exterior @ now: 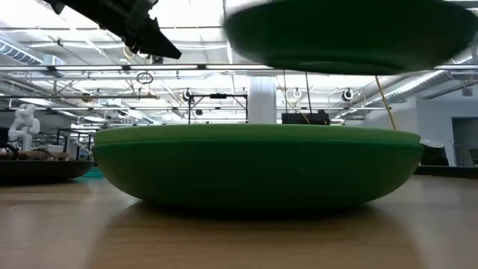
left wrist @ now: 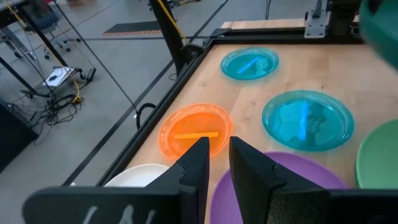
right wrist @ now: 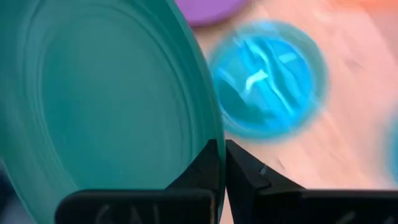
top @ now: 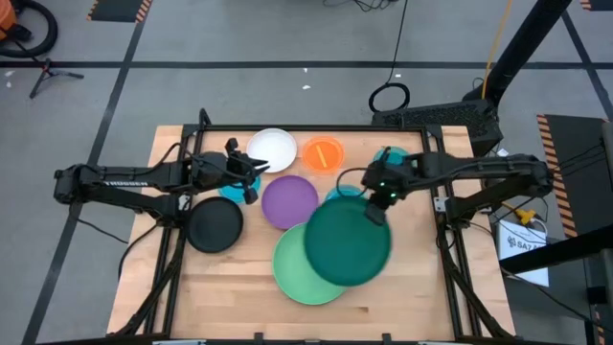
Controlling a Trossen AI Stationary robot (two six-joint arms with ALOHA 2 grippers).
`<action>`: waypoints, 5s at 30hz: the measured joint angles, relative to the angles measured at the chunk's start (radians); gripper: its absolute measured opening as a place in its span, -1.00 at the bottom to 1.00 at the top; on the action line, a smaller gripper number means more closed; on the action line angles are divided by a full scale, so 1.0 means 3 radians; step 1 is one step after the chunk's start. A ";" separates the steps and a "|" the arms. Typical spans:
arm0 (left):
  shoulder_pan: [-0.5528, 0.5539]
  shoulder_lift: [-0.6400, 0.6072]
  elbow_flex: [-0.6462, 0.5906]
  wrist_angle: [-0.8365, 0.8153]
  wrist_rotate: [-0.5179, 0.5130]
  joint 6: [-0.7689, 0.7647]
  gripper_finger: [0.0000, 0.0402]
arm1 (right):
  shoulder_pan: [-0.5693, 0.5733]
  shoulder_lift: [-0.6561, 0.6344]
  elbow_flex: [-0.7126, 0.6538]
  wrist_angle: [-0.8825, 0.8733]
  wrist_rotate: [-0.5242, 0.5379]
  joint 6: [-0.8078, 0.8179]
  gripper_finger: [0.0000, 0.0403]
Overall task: Stack plastic plates
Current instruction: Stack the dark green plate on top of the light green plate, then stack the purple plate on top of the dark green plate
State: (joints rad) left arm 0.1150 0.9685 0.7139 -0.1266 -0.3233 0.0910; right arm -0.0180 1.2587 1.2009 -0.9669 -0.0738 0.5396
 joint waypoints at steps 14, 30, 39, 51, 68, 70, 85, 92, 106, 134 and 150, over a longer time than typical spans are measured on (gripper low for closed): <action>-0.0064 0.0000 0.0000 0.0065 0.0001 0.0029 -0.65 | 0.0207 0.0588 -0.0680 0.1425 0.0079 0.0701 -0.92; -0.0062 0.0000 0.0000 0.0003 0.0001 -0.0093 -0.65 | 0.0279 0.0633 -0.0679 0.1511 0.0531 0.0469 -0.28; -0.0064 0.0001 0.0000 -0.0098 0.0011 -0.0150 -0.65 | -0.0110 0.0009 -0.0679 0.1508 0.3045 -0.0729 -0.41; -0.0061 0.0000 0.0000 0.0029 0.0009 -0.0046 -0.65 | -0.0544 -0.0079 -0.1011 0.1891 0.2319 -0.1035 -0.84; -0.0071 0.0000 0.0000 -0.0147 0.0019 -0.0597 -0.65 | -0.0593 -0.0080 -0.1452 0.2063 0.2323 0.0014 -0.69; -0.0090 0.0000 0.0000 -0.0354 0.0023 -0.0865 -0.65 | -0.0598 -0.0080 -0.1452 0.2067 0.2322 -0.0053 -0.61; -0.0217 0.0712 0.0021 -0.0711 0.0022 -0.1418 -0.65 | -0.0666 -0.0080 -0.1450 0.2285 0.2154 -0.0201 -0.39; -0.0211 0.0721 0.0211 -0.0711 -0.0373 -0.0764 -0.65 | -0.0657 0.0176 -0.1425 0.2976 0.1524 -0.0053 -0.40; -0.0121 0.0689 0.0394 -0.1009 -0.0775 -0.0132 -0.65 | -0.0647 0.1301 -0.0373 0.2390 0.1362 0.0034 -0.39; -0.0344 -0.0393 0.0123 -0.1178 -0.0965 -0.0237 -0.65 | -0.0593 0.2310 0.0826 0.2159 0.1185 0.0226 -0.14; -0.0342 -0.0393 0.0122 -0.1247 -0.0965 -0.0223 -0.65 | -0.0591 0.2416 0.0852 0.1880 0.1197 0.0370 -0.14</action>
State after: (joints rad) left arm 0.0124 0.8505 0.7506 -0.5007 -0.6128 0.0242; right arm -0.1951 1.9835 1.4567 -0.4028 0.2852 0.6507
